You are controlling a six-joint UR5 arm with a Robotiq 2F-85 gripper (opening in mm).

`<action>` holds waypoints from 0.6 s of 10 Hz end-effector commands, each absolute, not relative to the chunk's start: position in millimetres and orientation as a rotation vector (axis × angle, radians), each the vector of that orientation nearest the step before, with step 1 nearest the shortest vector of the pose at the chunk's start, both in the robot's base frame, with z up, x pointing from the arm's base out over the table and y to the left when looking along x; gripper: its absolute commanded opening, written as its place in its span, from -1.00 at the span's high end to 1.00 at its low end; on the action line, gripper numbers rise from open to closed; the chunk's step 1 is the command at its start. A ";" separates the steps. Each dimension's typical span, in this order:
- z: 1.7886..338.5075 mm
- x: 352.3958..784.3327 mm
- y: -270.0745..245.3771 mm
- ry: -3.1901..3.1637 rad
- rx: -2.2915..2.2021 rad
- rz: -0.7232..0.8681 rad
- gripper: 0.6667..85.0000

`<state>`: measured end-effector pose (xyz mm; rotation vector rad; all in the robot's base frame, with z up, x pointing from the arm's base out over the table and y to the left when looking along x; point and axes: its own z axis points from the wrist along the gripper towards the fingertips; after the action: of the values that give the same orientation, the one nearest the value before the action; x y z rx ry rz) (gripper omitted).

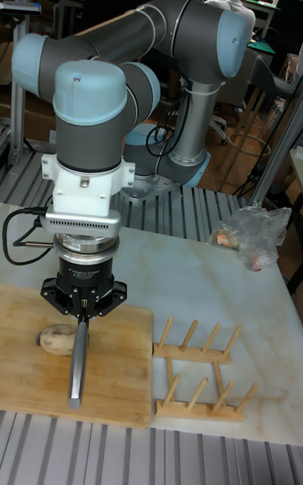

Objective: Slice the lotus root

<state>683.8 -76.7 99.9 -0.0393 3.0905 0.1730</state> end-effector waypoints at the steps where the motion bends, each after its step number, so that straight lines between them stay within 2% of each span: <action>1: 96.6 685.0 -76.8 3.089 -0.022 0.165 0.98; 6: 88.2 684.0 -74.9 3.093 0.001 0.125 0.98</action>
<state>683.6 -76.9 89.9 -0.0146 3.0959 0.1256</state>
